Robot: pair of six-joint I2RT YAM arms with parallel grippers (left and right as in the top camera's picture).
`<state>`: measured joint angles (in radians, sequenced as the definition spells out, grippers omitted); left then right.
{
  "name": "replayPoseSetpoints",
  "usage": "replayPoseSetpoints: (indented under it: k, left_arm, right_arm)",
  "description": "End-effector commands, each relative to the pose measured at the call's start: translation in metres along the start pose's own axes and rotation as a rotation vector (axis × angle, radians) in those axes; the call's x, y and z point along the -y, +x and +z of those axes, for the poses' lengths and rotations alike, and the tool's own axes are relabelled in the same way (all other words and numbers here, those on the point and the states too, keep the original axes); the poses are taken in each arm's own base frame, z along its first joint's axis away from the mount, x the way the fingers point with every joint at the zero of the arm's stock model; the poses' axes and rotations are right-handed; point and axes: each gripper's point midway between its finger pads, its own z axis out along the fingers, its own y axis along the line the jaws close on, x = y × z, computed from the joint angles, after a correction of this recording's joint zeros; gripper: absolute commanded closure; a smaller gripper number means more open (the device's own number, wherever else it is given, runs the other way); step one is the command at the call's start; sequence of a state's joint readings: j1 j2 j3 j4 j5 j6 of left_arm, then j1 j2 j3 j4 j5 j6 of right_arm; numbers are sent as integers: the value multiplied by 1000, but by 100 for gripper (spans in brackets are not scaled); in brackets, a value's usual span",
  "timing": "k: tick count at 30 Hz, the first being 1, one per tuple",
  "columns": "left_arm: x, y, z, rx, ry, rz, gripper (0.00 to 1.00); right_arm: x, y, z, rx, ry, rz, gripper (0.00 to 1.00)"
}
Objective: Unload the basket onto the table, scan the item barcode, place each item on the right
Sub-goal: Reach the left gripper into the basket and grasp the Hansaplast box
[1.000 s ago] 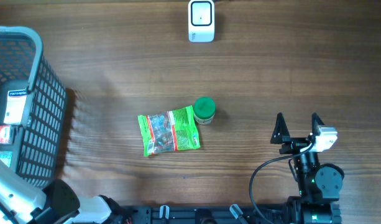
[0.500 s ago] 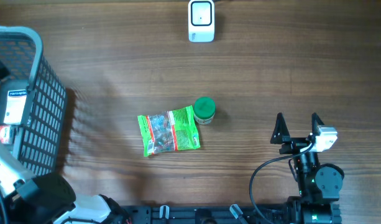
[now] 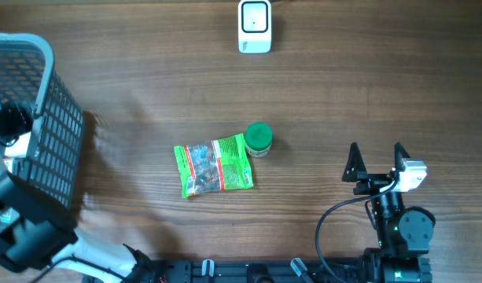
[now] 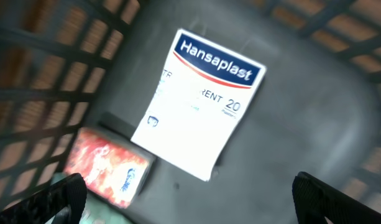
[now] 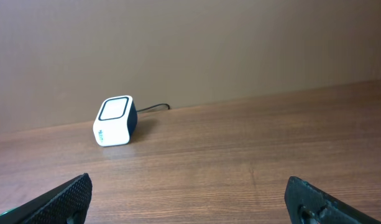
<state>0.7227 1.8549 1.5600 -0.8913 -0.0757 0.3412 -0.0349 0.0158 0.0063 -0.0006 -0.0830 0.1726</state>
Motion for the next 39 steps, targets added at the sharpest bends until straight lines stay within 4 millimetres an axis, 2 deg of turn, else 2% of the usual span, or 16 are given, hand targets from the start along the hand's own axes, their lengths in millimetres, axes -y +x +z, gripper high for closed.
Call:
replayPoseSetpoints:
  k: [1,4,10,20,24,30,32,34,37,39]
  left_arm:
    - [2,11,34,-61,34,79,0]
    - [-3,10,51,-63,33,131,0]
    - [-14,-3,68,-4,22,132,0]
    - [11,3,100,-12,158,143,0]
    - [14,11,107,-43,171,146,0]
    - [19,17,106,-65,199,143,1]
    - [24,19,104,-70,225,140,4]
    - [27,20,104,-70,243,133,14]
    - [27,20,104,-75,243,84,16]
    - [28,22,103,-82,246,83,23]
  right_arm:
    - [0,-1,0,8,6,12,0]
    - [1,-1,0,8,6,12,0]
    - [0,-1,0,8,6,12,0]
    - [0,-1,0,8,6,12,0]
    - [1,-1,0,8,6,12,0]
    - [0,-1,0,8,6,12,0]
    - [0,-1,0,8,6,12,0]
    - [0,-1,0,8,6,12,0]
    - [0,-1,0,8,6,12,0]
    - [0,-1,0,8,5,12,0]
